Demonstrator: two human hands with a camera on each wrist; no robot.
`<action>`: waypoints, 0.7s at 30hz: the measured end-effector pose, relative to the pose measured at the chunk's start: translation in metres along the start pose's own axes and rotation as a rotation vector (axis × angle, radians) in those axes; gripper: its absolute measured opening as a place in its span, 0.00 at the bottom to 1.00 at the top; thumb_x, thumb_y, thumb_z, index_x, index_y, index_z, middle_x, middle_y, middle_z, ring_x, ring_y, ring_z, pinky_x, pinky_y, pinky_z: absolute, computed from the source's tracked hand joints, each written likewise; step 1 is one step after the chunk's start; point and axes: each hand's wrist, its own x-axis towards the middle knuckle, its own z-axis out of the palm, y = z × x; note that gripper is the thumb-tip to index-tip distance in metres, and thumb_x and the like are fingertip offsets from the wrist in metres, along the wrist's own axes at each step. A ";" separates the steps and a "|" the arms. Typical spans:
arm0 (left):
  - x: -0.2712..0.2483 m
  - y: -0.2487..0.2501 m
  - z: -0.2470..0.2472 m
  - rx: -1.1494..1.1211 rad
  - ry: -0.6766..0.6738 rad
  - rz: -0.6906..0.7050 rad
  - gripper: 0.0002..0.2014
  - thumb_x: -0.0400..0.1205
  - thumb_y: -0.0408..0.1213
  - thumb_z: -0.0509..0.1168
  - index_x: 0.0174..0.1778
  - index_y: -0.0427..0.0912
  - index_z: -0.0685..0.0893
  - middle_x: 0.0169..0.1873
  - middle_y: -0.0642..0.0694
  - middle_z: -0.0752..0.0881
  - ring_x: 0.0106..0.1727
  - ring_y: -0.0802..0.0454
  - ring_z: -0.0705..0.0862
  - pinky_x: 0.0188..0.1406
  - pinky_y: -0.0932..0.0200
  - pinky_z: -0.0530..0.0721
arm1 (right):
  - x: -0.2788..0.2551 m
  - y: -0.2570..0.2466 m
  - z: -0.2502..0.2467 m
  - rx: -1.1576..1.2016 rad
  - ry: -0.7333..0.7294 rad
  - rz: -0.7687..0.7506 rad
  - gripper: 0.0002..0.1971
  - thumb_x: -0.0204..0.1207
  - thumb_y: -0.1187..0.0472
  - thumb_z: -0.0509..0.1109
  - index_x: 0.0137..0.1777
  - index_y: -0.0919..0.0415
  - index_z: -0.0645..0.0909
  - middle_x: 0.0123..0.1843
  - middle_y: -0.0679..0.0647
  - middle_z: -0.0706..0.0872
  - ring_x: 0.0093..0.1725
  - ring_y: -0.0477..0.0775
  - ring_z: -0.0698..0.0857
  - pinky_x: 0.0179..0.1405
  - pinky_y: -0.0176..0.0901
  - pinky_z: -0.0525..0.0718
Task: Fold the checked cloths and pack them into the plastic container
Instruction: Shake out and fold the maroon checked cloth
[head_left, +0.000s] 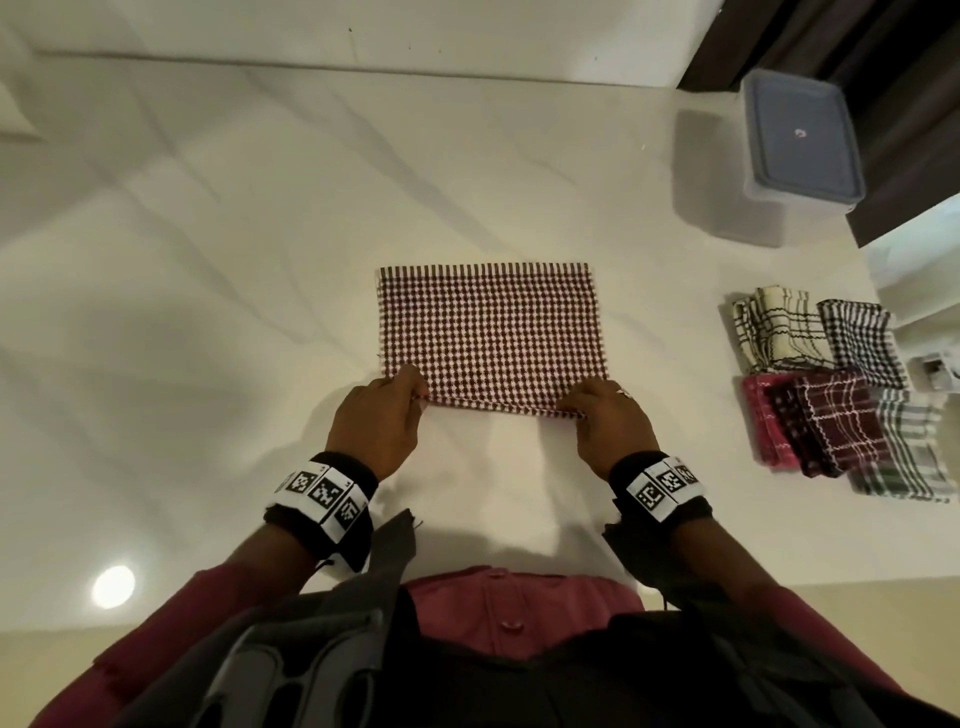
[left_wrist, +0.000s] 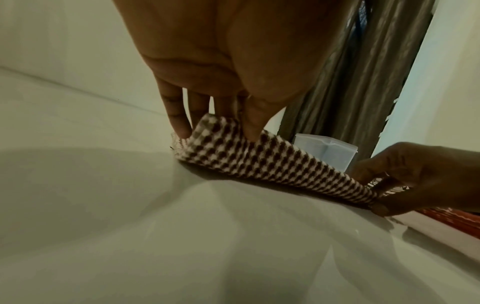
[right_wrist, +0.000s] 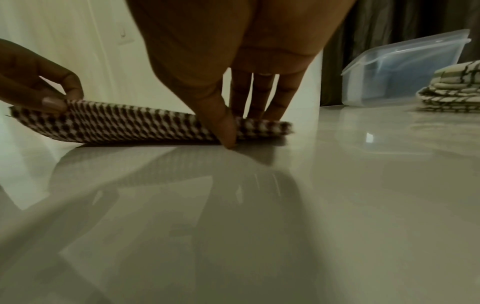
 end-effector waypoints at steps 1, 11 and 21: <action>0.001 -0.001 0.000 -0.001 0.021 0.004 0.05 0.83 0.38 0.63 0.51 0.40 0.77 0.33 0.43 0.85 0.30 0.43 0.78 0.35 0.57 0.67 | 0.001 0.004 -0.001 -0.009 0.022 0.005 0.16 0.67 0.75 0.69 0.51 0.60 0.89 0.51 0.56 0.87 0.52 0.63 0.84 0.51 0.54 0.83; 0.009 -0.021 0.003 -0.588 0.084 -0.182 0.08 0.82 0.38 0.66 0.45 0.40 0.74 0.36 0.49 0.84 0.37 0.63 0.82 0.34 0.74 0.76 | 0.012 0.024 -0.027 0.720 0.152 0.342 0.06 0.72 0.73 0.74 0.44 0.64 0.87 0.42 0.56 0.90 0.37 0.32 0.85 0.40 0.22 0.79; 0.031 -0.026 0.001 -0.721 0.207 -0.312 0.08 0.80 0.43 0.69 0.40 0.55 0.76 0.37 0.53 0.86 0.38 0.52 0.84 0.35 0.58 0.79 | 0.039 0.019 -0.021 0.760 0.301 0.342 0.04 0.74 0.65 0.75 0.44 0.56 0.85 0.45 0.52 0.89 0.44 0.49 0.86 0.42 0.33 0.82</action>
